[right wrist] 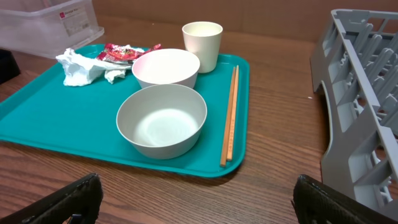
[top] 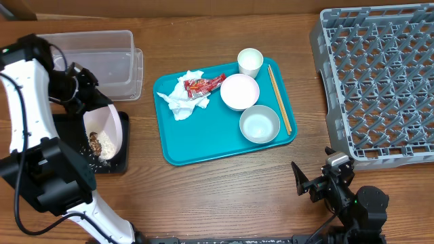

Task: Sort waste into correct bins and load items into the dishwasher
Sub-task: 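Tilt the plate to dump rice and scraps onto the black tray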

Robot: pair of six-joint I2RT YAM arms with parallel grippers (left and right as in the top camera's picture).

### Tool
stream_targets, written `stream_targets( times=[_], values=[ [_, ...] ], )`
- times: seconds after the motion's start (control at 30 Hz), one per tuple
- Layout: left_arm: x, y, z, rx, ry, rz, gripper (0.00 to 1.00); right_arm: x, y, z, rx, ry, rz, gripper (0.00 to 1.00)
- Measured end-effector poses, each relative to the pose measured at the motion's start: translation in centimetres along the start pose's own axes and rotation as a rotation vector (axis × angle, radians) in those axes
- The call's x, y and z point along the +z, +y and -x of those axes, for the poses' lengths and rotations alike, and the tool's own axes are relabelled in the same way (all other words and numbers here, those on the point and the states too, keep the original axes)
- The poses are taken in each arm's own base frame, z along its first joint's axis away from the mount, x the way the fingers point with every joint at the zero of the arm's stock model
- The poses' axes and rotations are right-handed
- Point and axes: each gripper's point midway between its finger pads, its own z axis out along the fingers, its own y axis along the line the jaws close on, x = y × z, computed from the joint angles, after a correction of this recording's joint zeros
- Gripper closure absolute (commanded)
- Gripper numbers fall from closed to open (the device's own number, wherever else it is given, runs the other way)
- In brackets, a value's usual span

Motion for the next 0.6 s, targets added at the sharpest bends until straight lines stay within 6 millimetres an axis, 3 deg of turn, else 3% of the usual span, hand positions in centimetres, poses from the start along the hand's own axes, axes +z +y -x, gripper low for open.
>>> stream_targets(
  times=[0.6],
  values=[
    [-3.9, 1.0, 0.3, 0.002, 0.014, -0.296, 0.96, 0.0, 0.0, 0.0, 0.000, 0.000, 0.000, 0.00]
  ],
)
